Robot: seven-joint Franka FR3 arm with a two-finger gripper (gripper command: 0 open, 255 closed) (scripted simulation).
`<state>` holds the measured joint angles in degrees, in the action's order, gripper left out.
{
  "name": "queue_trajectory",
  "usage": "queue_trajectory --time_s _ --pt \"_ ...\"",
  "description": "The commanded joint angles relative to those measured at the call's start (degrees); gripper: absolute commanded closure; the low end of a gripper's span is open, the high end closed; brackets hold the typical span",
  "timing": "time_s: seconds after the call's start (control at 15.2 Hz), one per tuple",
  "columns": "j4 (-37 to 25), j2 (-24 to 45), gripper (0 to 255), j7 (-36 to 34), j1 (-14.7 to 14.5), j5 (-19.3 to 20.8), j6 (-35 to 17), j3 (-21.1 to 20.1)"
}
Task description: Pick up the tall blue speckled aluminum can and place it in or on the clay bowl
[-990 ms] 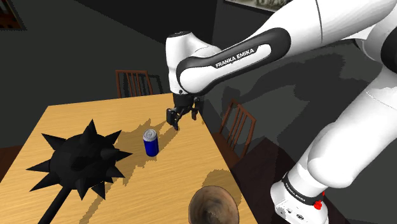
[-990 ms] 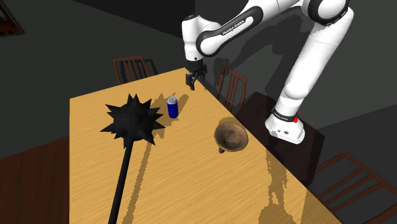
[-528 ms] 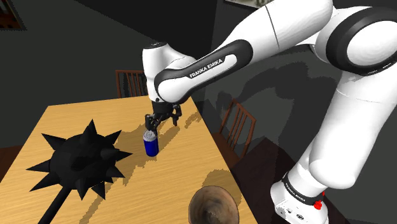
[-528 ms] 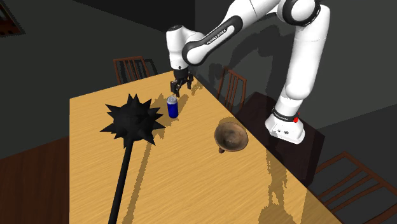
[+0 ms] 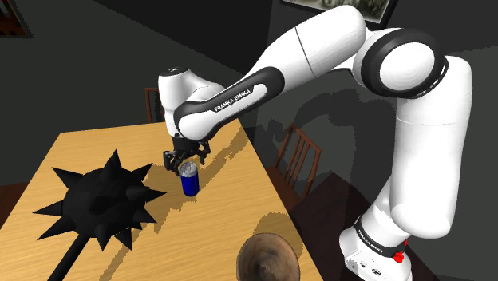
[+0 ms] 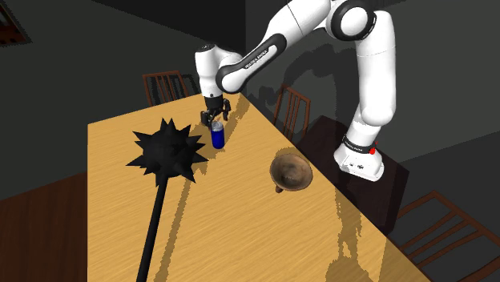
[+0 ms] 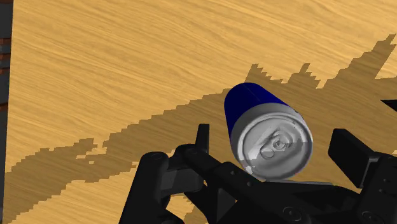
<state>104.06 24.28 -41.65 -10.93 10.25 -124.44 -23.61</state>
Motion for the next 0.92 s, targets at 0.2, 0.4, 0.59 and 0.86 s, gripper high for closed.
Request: queue_trajectory --time_s 0.2,0.4,0.59,0.86 --pt "1.19 2.32 0 -0.83 -0.51 1.22 -3.39 0.64" --pt "1.19 2.32 0 -0.83 -0.51 1.21 -3.39 0.65" --pt "1.19 2.32 0 -0.83 -0.51 1.21 -3.39 0.65" --pt "1.18 2.31 255 -0.82 -0.51 1.21 -3.38 0.64"
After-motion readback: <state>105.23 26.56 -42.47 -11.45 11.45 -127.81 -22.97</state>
